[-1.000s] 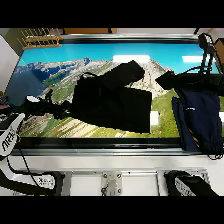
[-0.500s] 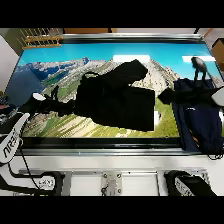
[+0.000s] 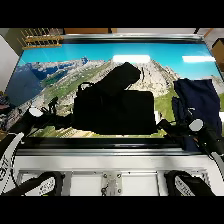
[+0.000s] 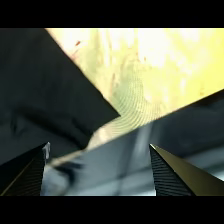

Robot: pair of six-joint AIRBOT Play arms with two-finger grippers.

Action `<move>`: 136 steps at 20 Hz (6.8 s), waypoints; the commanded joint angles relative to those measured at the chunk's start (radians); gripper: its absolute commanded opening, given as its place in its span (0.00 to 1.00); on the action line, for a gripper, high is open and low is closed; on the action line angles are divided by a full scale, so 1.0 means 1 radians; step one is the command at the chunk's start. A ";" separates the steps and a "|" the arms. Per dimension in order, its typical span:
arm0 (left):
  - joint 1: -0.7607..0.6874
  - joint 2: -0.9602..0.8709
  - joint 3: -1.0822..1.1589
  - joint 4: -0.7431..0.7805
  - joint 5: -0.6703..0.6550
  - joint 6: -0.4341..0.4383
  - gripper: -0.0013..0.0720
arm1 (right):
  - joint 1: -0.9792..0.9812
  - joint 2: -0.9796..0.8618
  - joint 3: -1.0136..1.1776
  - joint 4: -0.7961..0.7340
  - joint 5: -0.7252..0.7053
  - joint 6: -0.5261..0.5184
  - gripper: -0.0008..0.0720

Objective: Fold the clothes and pants, and hang the long-sleeved shirts on hangers.

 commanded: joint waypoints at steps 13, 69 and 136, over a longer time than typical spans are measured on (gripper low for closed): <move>0.000 0.033 -0.026 0.003 0.008 0.000 0.04 | 0.196 -0.158 -0.057 0.212 -0.383 -0.005 0.58; 0.013 -0.353 0.776 -0.029 -0.116 -0.201 0.04 | 0.203 -0.561 1.433 -0.273 0.374 -0.300 0.03; -0.349 0.209 0.179 -0.033 -0.045 -0.089 0.04 | -0.204 -0.457 0.184 0.389 0.344 -1.003 0.28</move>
